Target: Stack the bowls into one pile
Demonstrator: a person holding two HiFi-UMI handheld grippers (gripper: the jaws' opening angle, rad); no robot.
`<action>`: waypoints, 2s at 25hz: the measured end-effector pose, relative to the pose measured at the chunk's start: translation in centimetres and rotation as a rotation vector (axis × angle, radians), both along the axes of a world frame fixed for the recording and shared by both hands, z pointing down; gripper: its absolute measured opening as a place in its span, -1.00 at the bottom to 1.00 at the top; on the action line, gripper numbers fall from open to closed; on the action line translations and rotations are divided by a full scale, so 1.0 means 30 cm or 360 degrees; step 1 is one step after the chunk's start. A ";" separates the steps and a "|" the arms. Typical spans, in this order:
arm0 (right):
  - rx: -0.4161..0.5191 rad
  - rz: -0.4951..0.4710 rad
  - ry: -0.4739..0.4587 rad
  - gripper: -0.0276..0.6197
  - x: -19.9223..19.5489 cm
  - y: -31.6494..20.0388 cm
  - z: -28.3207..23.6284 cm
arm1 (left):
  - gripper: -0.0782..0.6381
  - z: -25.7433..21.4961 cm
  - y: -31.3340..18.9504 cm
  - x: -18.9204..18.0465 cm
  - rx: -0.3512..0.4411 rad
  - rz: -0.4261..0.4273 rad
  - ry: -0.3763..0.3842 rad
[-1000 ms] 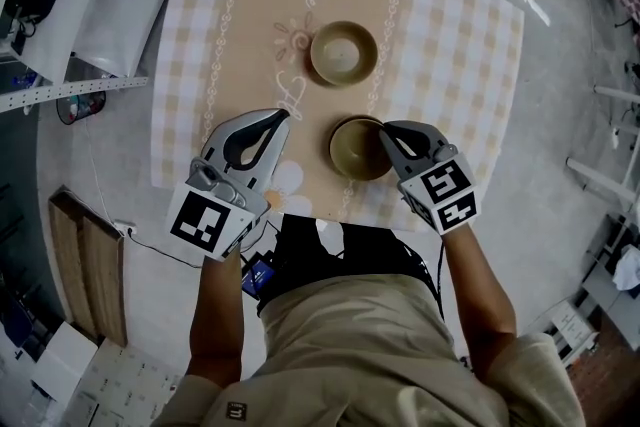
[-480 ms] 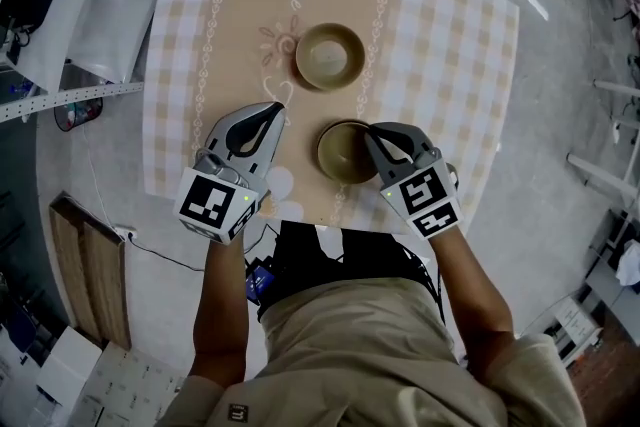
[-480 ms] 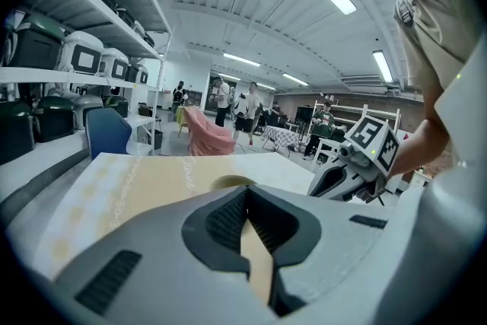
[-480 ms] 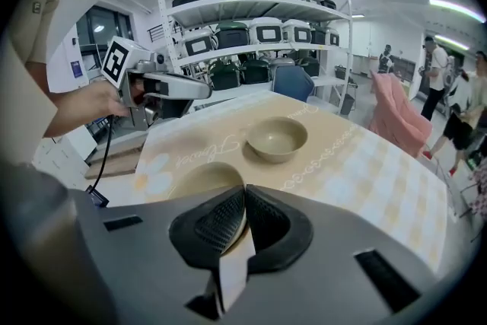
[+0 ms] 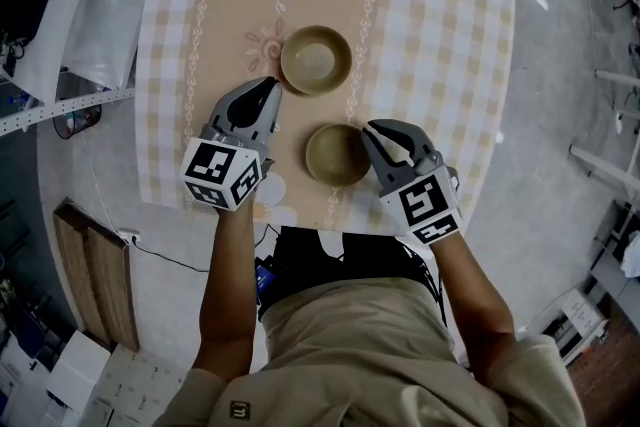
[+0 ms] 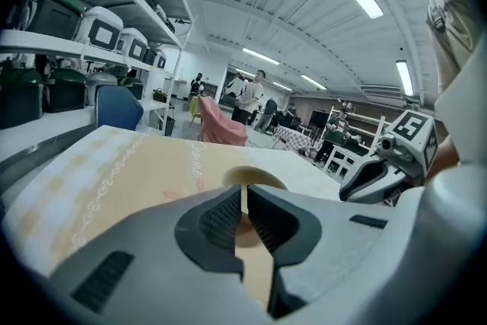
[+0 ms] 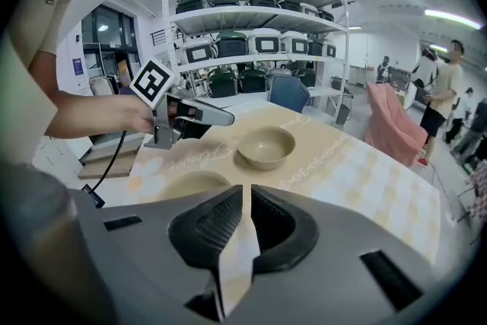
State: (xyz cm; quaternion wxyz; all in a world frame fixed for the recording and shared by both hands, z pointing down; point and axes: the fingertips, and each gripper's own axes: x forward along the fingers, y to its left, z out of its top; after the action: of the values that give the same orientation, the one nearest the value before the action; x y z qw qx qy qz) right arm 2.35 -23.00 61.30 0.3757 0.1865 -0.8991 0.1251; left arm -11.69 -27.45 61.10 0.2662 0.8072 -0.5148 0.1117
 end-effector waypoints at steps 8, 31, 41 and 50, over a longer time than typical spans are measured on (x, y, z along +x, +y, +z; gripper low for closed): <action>0.0030 0.0083 -0.0002 -0.87 0.076 -0.036 -0.009 | -0.49 0.106 -0.106 0.011 -0.0106 -0.0102 0.0021; 0.0193 0.0299 0.0002 -0.87 0.169 -0.050 -0.177 | -0.74 -0.114 0.006 0.137 -0.0155 0.0220 0.0102; 0.0215 0.0387 0.0000 -0.87 0.193 0.008 -0.219 | -0.74 -0.040 0.144 0.256 -0.0280 0.0428 0.0063; 0.0252 0.0419 -0.0020 -0.87 0.188 0.069 -0.276 | -0.73 -0.022 0.225 0.307 -0.0277 0.0605 -0.0080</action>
State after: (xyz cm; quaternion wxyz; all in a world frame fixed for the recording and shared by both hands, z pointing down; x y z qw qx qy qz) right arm 7.99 -20.92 53.01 0.3345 0.3309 -0.8763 0.1032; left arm -2.49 -20.72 60.44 0.2961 0.8608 -0.3482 0.2240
